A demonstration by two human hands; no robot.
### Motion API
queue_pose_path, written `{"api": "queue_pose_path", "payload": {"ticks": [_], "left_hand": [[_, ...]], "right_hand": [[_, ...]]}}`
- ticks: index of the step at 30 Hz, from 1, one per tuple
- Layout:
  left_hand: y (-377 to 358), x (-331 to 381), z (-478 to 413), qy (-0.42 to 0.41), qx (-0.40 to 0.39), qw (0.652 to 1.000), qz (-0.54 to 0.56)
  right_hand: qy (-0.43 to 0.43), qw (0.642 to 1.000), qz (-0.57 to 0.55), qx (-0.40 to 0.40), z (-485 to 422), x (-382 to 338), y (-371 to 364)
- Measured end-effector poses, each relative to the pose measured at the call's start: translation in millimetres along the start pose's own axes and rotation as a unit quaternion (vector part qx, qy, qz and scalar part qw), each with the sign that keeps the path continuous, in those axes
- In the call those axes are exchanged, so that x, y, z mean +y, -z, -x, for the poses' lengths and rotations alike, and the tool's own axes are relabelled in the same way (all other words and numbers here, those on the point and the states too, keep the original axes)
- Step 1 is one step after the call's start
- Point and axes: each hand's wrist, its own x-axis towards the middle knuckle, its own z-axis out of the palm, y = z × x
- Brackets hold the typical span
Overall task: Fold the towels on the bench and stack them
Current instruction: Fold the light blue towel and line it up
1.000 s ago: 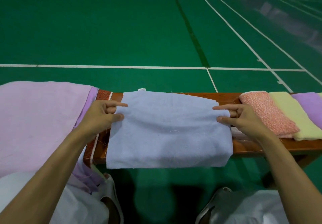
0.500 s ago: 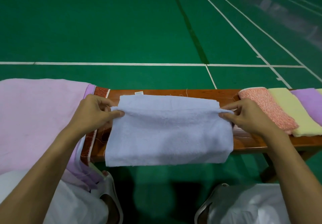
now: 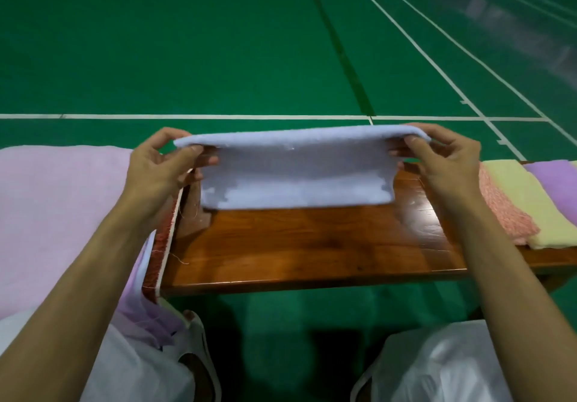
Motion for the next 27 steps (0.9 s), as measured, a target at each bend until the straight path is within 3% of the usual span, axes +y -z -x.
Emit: {"api": "queue_pose_path", "payload": {"ticks": [2,4,7,9,12,14,15,17,19,21,24,27], "left_hand": [[9,4,3,-0.025,-0.027,0.998,0.058],[21,5,9,-0.032,-0.053,0.997,0.048],[38,-1,17,-0.024,-0.061,0.99,-0.127],[41,-5,20,0.012,-0.099,0.962,-0.254],[45,-10,27,0.099,-0.21,0.905,-0.358],[45,-10,32,0.154,-0.261,0.869,-0.392],[44,-7,34,0.176,-0.276,0.854,-0.405],[37,-1,34,0.186,-0.25,0.844,-0.437],[31,-3,30,0.133,-0.143,0.867,-0.458],[19,-8,27,0.04,-0.027,0.883,-0.467],[-7,-29,25,-0.076,0.014,0.887,-0.456],[-34,-58,26,-0.099,-0.061,0.879,-0.462]], "right_hand": [[0.042,0.999,-0.01,0.003,1,-1,6],[0.065,0.998,0.007,-0.023,7,0,16],[0.039,0.996,0.036,-0.076,19,5,29],[-0.003,0.982,0.118,-0.147,25,11,37],[-0.07,0.901,0.292,-0.312,32,16,43],[-0.132,0.857,0.308,-0.392,38,14,46],[-0.154,0.851,0.302,-0.402,40,11,47],[-0.141,0.871,0.299,-0.362,41,7,51],[-0.086,0.922,0.276,-0.259,40,8,49],[-0.013,0.95,0.279,-0.141,37,17,37],[0.056,0.933,0.347,-0.082,38,37,0],[0.089,0.892,0.418,-0.147,45,51,-49]]}}
